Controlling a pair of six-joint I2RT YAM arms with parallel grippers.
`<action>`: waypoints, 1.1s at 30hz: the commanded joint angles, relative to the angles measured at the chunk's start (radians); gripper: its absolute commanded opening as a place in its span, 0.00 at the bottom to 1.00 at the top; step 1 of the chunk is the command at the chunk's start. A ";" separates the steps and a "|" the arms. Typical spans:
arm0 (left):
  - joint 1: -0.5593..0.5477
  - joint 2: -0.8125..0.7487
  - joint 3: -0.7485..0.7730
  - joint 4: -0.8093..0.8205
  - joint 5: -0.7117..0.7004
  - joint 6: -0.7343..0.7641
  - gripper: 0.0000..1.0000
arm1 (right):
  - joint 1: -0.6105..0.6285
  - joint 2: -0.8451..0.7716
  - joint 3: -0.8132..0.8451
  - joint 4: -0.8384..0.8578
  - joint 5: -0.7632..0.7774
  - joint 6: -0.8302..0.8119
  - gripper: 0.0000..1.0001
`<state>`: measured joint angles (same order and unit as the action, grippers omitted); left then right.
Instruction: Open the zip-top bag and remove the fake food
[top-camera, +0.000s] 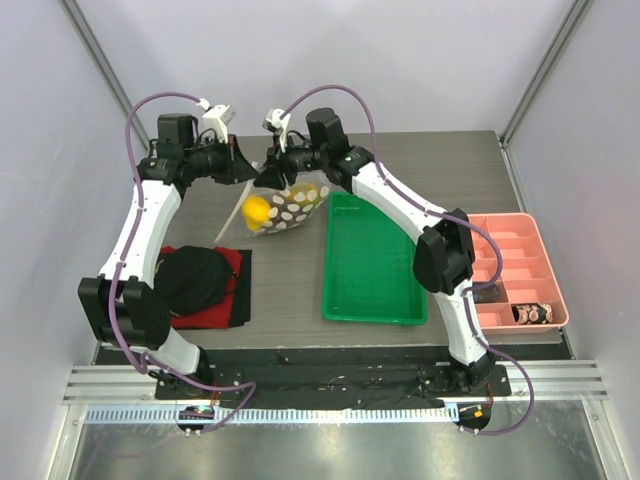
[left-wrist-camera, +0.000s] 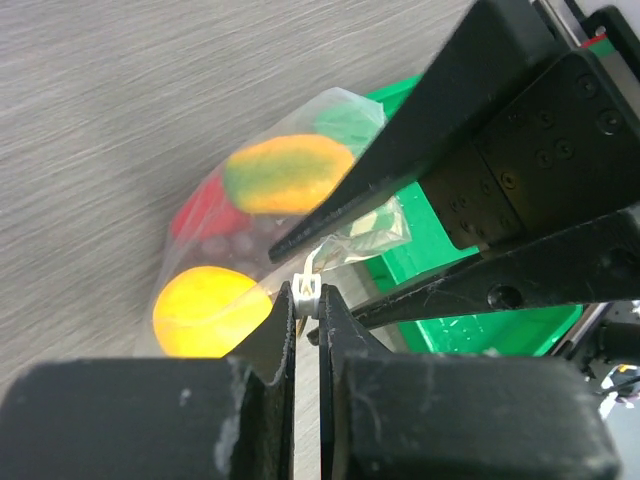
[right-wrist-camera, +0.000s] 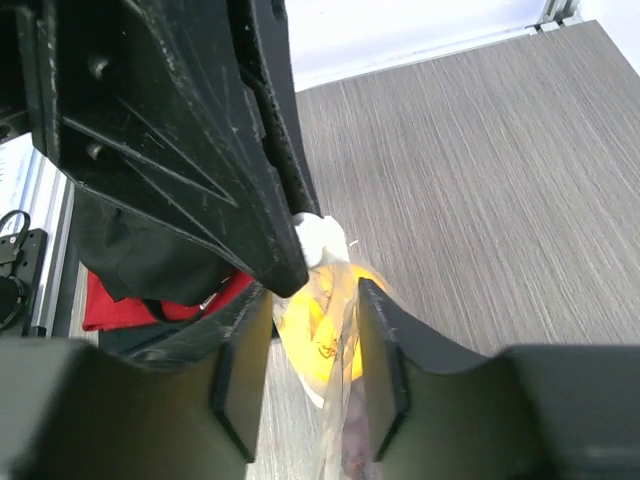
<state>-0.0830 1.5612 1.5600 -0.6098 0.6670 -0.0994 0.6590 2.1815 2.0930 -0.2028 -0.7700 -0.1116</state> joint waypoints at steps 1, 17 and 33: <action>-0.009 -0.024 0.032 -0.011 0.016 0.023 0.00 | 0.010 0.003 0.058 0.017 0.018 -0.033 0.40; -0.011 -0.032 0.031 -0.019 -0.018 0.020 0.00 | 0.013 -0.015 0.035 -0.026 0.078 -0.080 0.01; -0.009 -0.055 -0.012 -0.005 -0.223 -0.042 0.00 | -0.024 -0.120 -0.122 0.367 0.414 0.242 0.01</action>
<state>-0.0921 1.5597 1.5539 -0.5846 0.5198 -0.1249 0.6769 2.1696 1.9942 -0.0059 -0.5186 0.0711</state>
